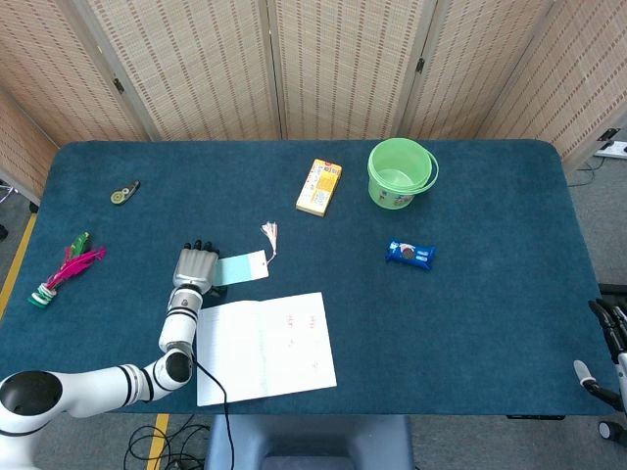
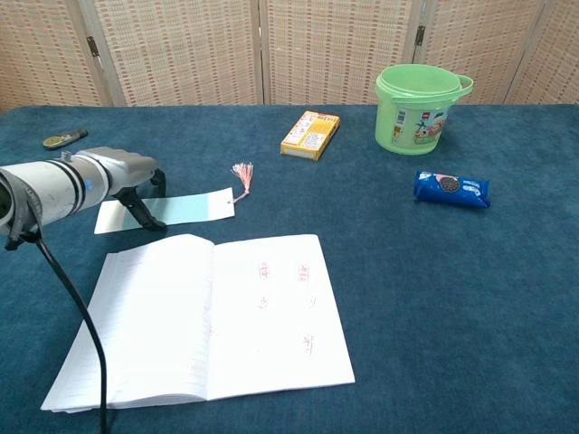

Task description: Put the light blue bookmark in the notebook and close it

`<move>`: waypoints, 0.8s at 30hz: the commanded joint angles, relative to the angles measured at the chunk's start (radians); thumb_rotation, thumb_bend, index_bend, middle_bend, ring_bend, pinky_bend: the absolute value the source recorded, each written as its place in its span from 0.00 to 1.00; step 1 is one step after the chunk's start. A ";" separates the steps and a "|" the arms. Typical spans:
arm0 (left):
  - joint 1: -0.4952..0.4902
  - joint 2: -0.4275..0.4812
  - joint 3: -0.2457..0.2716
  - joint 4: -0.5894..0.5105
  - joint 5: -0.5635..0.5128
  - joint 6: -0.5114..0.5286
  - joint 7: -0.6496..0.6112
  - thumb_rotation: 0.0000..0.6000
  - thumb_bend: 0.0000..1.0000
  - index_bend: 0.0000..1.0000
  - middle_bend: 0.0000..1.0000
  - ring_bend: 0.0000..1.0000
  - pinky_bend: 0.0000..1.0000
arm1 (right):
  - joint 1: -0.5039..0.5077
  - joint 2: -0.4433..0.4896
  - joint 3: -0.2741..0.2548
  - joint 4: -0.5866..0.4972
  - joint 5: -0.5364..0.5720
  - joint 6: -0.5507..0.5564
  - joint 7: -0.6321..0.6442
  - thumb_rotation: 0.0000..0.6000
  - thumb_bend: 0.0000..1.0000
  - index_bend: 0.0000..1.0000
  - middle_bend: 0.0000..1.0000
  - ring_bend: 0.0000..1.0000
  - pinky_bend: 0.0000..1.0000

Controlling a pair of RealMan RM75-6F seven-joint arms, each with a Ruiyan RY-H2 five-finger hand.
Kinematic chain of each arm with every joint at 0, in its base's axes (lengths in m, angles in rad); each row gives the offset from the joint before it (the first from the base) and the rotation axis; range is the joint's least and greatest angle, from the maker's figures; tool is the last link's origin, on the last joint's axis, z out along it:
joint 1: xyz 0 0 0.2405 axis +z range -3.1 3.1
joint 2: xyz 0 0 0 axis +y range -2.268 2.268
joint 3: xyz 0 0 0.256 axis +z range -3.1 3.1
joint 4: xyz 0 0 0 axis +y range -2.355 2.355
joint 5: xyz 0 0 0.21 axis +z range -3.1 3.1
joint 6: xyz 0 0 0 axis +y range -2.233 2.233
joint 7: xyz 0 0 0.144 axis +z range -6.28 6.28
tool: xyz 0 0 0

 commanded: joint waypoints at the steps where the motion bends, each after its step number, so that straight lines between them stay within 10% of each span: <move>1: 0.000 -0.001 0.002 0.000 0.002 0.001 0.000 0.69 0.29 0.28 0.15 0.11 0.19 | 0.000 0.000 0.000 0.001 0.000 0.000 0.000 1.00 0.26 0.06 0.11 0.05 0.07; 18: 0.010 -0.010 0.014 0.014 0.030 -0.002 -0.016 0.69 0.28 0.27 0.15 0.11 0.19 | -0.002 0.000 0.000 -0.003 0.000 0.000 -0.004 1.00 0.26 0.06 0.11 0.05 0.07; 24: 0.016 -0.019 0.015 0.026 0.057 0.004 -0.031 0.82 0.28 0.32 0.15 0.11 0.19 | -0.004 0.002 0.000 -0.005 -0.001 0.004 -0.005 1.00 0.26 0.07 0.11 0.05 0.07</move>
